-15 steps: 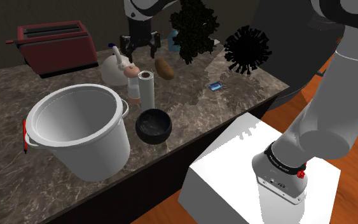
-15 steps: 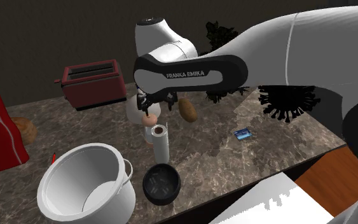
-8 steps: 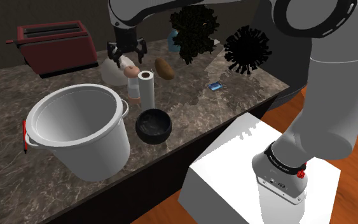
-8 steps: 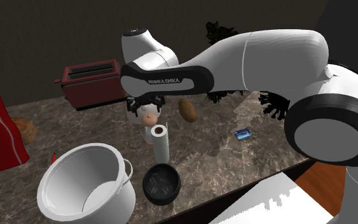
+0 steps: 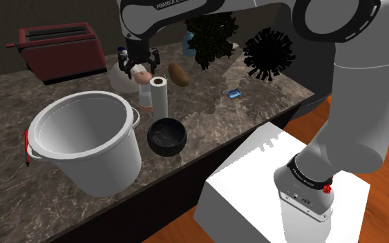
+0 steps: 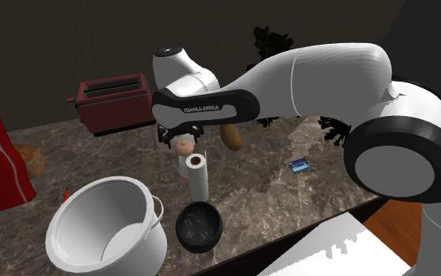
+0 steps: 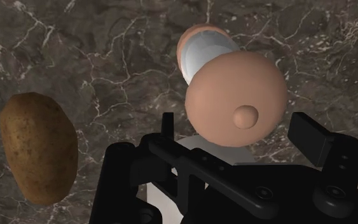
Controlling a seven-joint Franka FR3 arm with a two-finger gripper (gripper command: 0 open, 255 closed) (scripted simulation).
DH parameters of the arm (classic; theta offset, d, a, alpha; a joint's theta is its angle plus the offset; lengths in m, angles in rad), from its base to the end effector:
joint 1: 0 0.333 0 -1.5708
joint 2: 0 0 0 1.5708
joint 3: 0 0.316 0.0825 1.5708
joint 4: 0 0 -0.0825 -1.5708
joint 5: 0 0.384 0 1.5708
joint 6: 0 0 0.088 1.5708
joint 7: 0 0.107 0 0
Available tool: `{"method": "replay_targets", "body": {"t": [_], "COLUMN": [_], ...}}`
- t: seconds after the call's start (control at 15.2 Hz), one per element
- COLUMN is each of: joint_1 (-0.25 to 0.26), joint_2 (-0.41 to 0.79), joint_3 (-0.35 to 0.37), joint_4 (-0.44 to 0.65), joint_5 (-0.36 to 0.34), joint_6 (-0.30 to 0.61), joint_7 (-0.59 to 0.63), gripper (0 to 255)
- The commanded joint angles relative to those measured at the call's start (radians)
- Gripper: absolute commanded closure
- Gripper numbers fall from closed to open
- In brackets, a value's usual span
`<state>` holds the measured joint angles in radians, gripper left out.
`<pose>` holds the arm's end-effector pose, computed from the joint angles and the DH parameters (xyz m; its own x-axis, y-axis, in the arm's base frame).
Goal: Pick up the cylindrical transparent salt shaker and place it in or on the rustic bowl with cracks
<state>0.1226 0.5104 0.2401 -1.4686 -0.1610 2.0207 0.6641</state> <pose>0.6703 0.2141 0.3963 0.9622 -0.2648 0.0644 -0.2647 -0.9643 -0.0095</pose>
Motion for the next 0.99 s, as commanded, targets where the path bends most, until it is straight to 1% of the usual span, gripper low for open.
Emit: {"method": "replay_targets", "body": {"t": [0.0,0.2,0.26,0.86,0.92], "joint_1": [0.0,0.0,0.0,0.0,0.0], "joint_2": [0.0,0.0,0.0,0.0,-0.003], "joint_3": [0.0,0.0,0.0,0.0,0.001], "joint_4": [-0.001,-0.001,-0.001,-0.001,0.007], "joint_5": [0.0,0.0,0.0,0.0,0.001], "joint_6": [0.001,0.001,0.001,0.001,-0.01], "joint_7": [0.0,0.0,0.0,0.0,-0.001], "gripper": [0,0,255,255,255]}}
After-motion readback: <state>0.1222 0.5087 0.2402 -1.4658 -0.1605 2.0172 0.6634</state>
